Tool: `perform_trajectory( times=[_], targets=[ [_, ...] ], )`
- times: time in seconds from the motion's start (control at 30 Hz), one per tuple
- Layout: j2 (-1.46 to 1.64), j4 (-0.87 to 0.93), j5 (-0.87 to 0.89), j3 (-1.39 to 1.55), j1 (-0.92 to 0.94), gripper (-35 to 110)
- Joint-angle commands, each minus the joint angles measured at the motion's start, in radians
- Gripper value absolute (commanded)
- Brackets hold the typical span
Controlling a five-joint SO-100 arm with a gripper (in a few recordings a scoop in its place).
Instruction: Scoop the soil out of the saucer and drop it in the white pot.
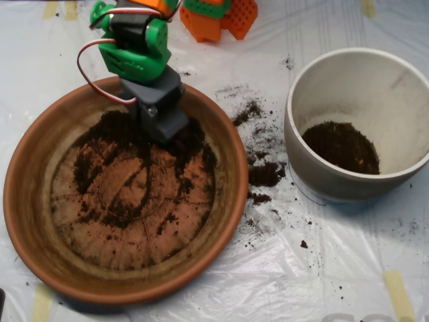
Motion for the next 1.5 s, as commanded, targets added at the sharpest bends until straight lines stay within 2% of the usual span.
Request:
perform_trajectory(
  times=[0.0,0.33,0.57,0.9,1.37,1.4,1.47],
  targets=[
    [0.043,0.051,0.046,-0.103,0.008,0],
    [0.183,0.221,0.549,-0.385,-0.181,0],
    [0.176,0.428,0.742,-0.672,-0.403,0],
    [0.077,0.617,0.811,-1.022,-0.627,0],
    [-0.135,0.62,0.813,-1.244,-0.934,0],
    [-0.146,0.618,0.828,-1.258,-0.943,1],
    [-0.169,0.623,0.831,-1.261,-0.959,23]
  ],
)
